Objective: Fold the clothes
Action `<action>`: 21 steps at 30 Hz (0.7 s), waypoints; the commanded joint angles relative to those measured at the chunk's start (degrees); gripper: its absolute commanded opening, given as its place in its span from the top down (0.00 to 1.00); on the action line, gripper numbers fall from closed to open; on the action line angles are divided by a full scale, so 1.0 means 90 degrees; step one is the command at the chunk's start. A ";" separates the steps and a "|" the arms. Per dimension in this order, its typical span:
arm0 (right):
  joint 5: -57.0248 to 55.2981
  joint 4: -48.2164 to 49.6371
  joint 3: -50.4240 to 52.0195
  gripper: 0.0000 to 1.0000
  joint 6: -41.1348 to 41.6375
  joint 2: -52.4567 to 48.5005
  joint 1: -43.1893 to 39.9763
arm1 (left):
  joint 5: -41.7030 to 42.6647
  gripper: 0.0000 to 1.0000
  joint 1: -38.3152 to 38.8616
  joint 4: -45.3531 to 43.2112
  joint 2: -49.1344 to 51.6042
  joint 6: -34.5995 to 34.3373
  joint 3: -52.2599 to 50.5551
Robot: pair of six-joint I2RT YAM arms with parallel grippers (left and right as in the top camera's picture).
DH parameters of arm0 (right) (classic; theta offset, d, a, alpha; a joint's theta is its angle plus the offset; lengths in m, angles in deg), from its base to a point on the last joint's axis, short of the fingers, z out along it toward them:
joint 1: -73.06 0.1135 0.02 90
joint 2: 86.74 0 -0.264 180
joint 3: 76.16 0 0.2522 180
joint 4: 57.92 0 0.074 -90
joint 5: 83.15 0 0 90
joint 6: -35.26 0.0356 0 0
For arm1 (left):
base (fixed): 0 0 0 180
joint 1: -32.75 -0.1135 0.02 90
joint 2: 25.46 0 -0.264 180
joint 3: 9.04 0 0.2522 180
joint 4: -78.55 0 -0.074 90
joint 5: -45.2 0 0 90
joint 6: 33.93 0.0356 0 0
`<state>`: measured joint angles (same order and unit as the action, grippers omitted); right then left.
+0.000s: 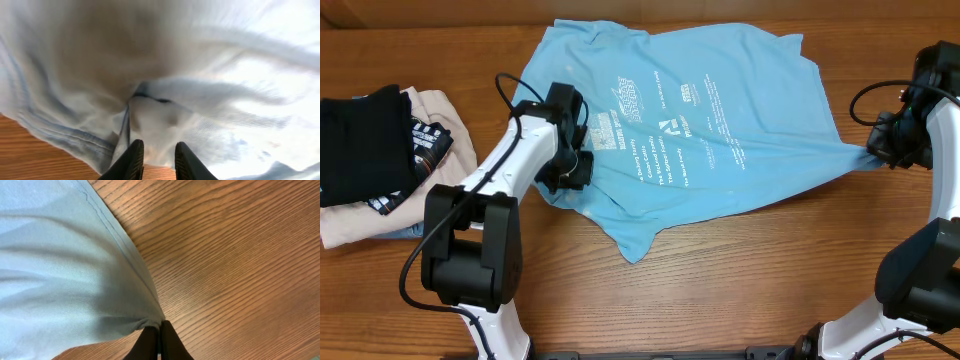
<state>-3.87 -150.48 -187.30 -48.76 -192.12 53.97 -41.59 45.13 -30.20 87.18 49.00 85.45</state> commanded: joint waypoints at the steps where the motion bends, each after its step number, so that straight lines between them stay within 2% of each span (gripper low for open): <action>1: -0.0007 0.0012 -0.0032 0.96 0.0000 0.0090 -0.0012 | 0.0104 0.75 0.0044 0.0046 -0.0100 0.0075 0.0119; 9: -0.0007 0.0027 -0.0032 0.96 0.0000 0.0090 -0.0012 | -0.0576 0.69 0.0017 0.0316 -0.0100 -0.0056 -0.0083; 13: -0.0007 0.0034 -0.0032 0.96 0.0000 0.0090 -0.0012 | -0.0347 0.67 0.0012 0.0078 -0.0100 -0.0070 -0.0444; 21: -0.0005 0.0032 -0.0032 0.96 0.0000 0.0090 -0.0012 | -0.0085 0.68 0.0015 -0.0323 -0.0100 -0.0017 -0.0678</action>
<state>-3.87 -150.40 -187.30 -48.76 -192.12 53.97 -43.74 45.13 -32.65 87.18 48.78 79.77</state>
